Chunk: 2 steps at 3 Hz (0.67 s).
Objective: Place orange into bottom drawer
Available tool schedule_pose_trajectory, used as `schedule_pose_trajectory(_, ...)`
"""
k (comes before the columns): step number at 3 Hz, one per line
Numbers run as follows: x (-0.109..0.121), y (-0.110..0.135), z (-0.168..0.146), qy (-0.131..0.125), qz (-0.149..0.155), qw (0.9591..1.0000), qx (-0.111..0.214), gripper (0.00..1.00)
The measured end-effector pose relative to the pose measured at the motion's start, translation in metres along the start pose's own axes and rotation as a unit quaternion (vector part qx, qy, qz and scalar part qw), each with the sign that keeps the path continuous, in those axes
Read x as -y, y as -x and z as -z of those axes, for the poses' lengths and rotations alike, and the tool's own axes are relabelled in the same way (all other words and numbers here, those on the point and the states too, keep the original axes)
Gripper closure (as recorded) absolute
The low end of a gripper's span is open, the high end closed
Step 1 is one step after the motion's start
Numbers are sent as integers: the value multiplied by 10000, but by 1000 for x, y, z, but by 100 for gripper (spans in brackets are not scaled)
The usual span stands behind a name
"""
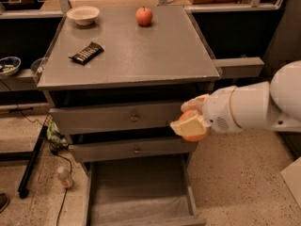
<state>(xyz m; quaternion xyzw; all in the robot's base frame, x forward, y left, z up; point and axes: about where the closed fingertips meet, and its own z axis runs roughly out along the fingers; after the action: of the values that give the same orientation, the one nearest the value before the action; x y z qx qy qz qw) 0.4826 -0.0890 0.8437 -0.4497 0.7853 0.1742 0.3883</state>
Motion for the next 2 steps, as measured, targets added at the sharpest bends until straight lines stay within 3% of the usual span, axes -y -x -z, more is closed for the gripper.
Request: schedule_pose_trajectory(2, -7, -43, -41, 104, -276, 9995, -85, 100)
